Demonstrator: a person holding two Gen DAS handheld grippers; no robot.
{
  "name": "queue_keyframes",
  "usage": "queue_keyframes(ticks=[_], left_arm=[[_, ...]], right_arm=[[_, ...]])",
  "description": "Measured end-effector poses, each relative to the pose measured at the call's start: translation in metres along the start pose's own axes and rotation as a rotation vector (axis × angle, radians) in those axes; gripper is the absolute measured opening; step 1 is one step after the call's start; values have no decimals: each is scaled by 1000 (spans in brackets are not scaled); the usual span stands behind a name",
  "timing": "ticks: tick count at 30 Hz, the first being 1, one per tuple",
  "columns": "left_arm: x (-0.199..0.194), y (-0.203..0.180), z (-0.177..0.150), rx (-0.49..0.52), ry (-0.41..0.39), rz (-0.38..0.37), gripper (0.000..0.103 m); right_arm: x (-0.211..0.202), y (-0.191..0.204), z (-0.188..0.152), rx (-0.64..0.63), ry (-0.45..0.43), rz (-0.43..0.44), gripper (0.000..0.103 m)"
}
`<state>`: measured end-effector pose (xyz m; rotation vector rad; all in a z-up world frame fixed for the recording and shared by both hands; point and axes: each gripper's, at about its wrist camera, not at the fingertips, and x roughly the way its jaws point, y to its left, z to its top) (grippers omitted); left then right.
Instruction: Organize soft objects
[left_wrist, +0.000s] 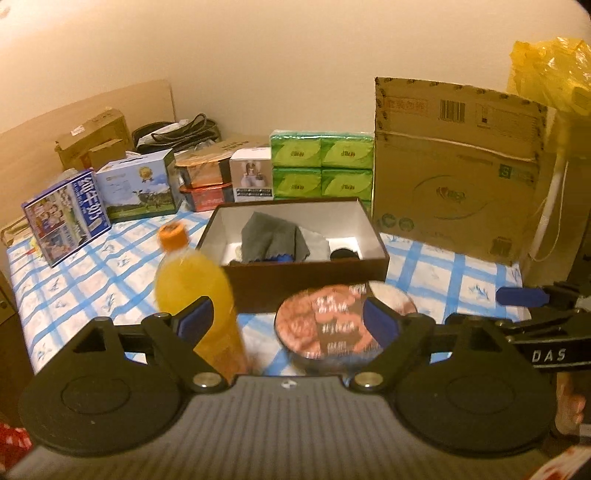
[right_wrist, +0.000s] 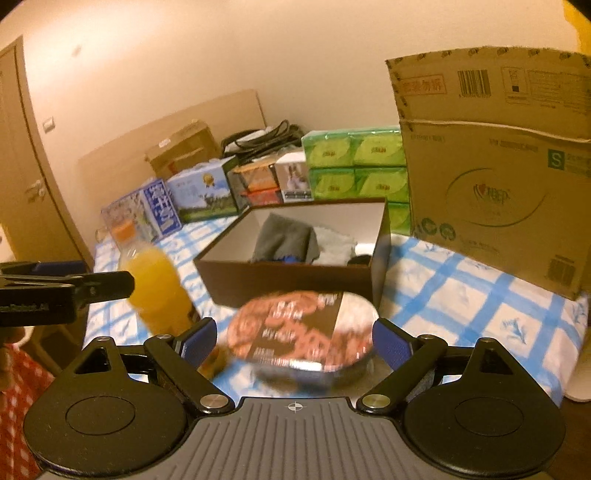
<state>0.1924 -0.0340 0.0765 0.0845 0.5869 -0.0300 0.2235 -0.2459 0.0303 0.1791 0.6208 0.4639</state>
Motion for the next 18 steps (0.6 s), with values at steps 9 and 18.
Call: queue_keyframes(ticks=[9, 18], left_arm=[[-53, 13, -65, -42, 43, 49, 88], [-86, 25, -122, -92, 172, 113, 88]], right_arm=[[-40, 32, -49, 33, 34, 22, 91], [-63, 62, -95, 2, 107, 11, 91]])
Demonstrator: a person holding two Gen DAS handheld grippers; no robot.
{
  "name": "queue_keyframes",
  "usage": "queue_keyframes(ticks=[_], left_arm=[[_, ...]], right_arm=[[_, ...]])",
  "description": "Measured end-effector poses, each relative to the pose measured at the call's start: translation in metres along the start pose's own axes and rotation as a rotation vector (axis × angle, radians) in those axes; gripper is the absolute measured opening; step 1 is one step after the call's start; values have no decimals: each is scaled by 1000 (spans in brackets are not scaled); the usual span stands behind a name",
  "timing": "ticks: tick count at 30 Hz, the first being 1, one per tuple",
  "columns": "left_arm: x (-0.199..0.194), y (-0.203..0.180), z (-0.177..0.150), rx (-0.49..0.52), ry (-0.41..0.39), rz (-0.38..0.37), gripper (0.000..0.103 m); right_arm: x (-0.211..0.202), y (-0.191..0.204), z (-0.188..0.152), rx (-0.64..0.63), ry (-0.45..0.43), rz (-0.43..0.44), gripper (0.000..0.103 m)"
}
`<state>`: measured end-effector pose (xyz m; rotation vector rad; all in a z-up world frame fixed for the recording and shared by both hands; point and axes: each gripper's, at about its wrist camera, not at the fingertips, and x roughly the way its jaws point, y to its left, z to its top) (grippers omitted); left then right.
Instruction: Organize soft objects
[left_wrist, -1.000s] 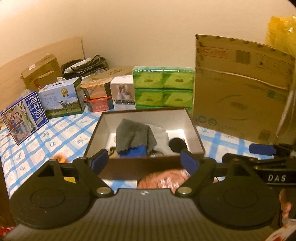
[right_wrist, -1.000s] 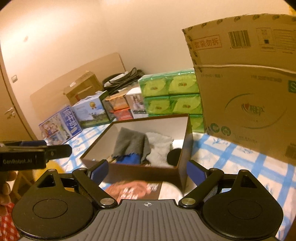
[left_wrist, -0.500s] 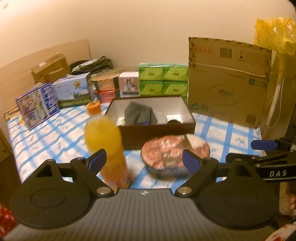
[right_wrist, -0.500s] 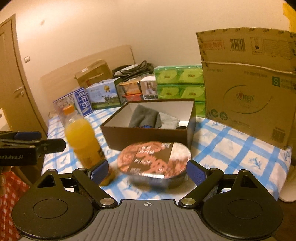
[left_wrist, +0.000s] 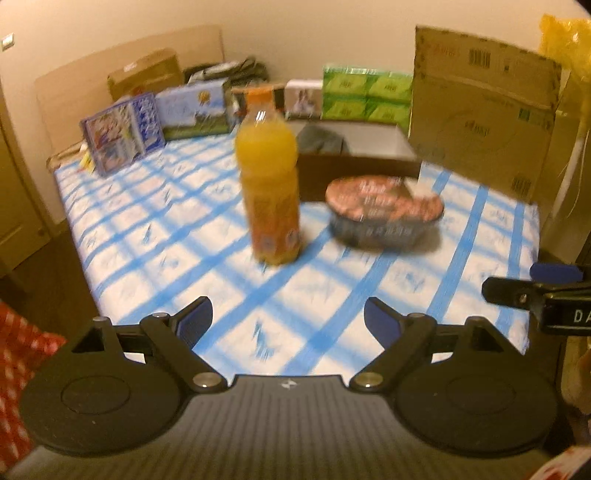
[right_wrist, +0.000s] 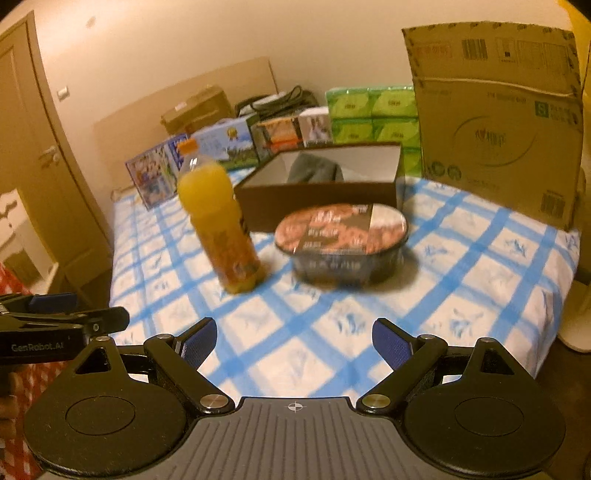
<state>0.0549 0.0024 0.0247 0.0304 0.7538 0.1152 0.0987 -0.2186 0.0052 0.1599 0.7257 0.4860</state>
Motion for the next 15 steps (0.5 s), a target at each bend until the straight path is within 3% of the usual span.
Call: queue_keyframes(ticks=[7, 15], left_arm=[[-8, 7, -43, -34, 76, -8, 88], [-13, -1, -72, -24, 103, -22, 88]], right_arm=[[-1, 15, -36, -17, 43, -12, 91], [-8, 19, -64, -3, 103, -17, 91]])
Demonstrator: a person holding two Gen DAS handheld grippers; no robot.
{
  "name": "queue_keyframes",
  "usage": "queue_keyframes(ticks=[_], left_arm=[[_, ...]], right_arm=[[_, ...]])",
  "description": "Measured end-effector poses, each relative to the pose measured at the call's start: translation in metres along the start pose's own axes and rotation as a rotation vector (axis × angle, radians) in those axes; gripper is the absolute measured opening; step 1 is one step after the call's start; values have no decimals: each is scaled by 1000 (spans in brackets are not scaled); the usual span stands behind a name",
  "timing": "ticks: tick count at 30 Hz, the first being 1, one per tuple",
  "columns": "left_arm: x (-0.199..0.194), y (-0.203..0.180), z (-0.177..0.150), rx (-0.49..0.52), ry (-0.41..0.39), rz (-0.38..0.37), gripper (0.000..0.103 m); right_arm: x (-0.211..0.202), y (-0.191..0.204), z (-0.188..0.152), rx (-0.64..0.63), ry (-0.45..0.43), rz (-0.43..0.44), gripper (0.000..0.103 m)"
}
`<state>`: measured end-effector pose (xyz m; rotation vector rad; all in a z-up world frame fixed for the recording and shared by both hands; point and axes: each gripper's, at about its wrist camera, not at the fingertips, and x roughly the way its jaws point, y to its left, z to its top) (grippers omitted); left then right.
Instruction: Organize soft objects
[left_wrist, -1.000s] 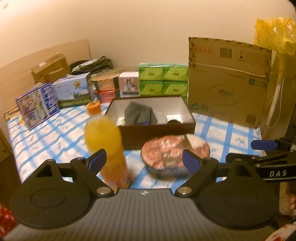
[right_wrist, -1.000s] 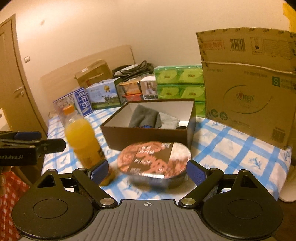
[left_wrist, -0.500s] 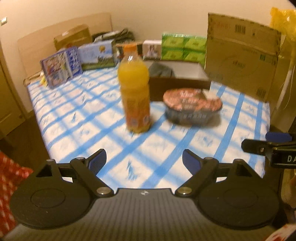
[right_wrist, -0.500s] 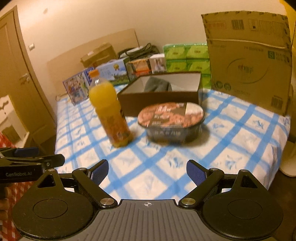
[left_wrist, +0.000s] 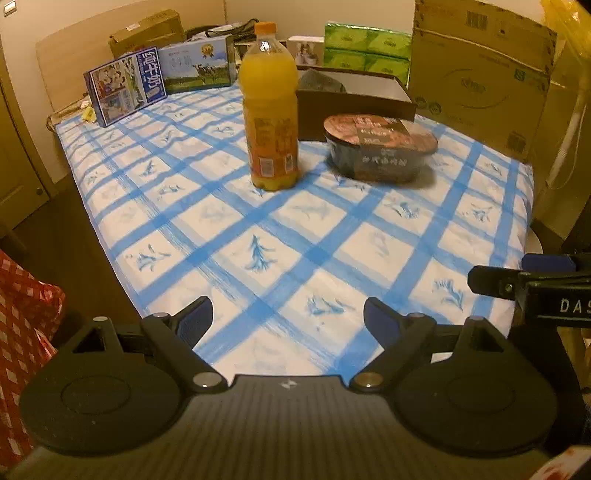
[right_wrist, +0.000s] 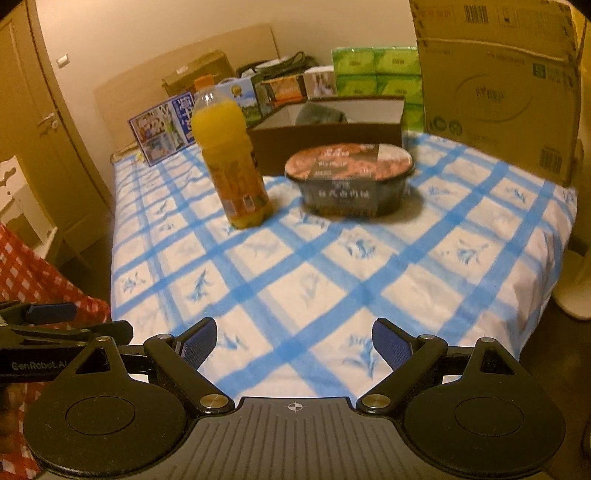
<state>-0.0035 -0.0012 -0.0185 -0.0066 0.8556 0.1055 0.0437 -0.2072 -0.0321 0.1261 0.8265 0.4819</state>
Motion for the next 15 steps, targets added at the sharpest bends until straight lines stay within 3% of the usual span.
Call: queue_keyframes(ticks=[15], left_arm=[[2, -5, -20, 3, 5, -23, 88]], right_arm=[[1, -3, -29, 15, 62, -17, 91]])
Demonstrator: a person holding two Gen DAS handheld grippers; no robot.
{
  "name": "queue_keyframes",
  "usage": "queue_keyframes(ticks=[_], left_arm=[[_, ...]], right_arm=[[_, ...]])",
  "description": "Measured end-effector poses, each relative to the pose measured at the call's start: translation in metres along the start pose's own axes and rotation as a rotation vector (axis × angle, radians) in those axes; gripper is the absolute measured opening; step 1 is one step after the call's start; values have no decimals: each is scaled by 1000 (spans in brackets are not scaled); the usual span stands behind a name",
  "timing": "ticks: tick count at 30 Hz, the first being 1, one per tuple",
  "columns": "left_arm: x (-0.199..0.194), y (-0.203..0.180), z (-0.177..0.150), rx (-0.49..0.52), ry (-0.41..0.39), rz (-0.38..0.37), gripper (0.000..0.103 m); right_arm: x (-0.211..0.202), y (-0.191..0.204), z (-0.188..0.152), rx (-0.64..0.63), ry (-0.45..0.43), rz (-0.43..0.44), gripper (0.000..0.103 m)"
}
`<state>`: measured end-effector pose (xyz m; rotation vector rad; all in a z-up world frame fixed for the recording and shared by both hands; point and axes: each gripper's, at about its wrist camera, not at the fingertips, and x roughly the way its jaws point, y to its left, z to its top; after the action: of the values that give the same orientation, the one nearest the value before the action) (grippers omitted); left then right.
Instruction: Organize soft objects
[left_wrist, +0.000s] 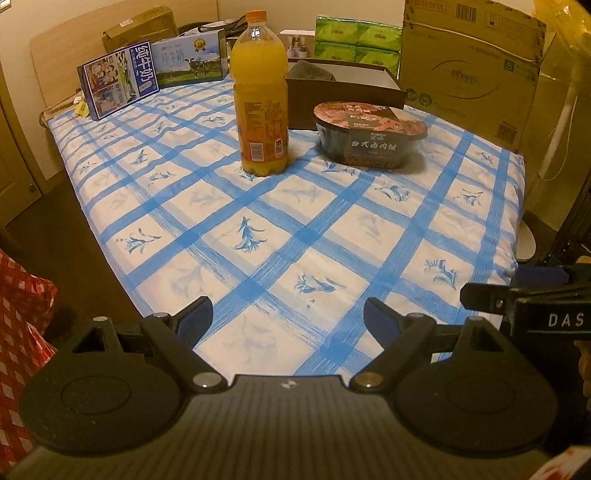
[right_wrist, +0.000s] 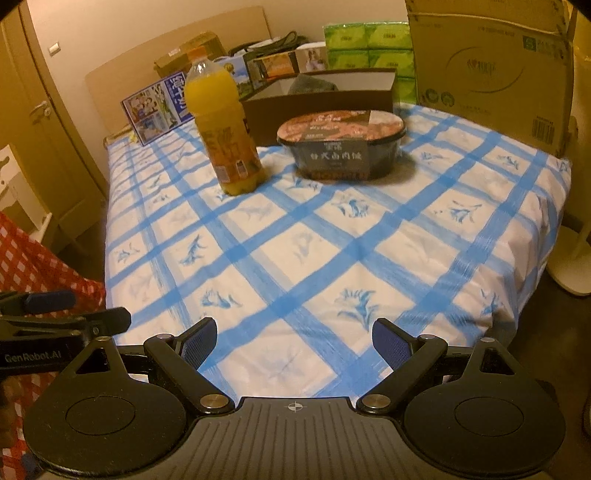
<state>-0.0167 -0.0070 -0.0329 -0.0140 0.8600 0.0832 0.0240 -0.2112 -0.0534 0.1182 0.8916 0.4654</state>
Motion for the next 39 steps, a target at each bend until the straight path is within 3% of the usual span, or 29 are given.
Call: queue_keyframes(ticks=[39], left_arm=[[11, -4, 3, 8, 21, -9, 88]], right_arm=[[7, -9, -1, 32, 16, 1, 91]])
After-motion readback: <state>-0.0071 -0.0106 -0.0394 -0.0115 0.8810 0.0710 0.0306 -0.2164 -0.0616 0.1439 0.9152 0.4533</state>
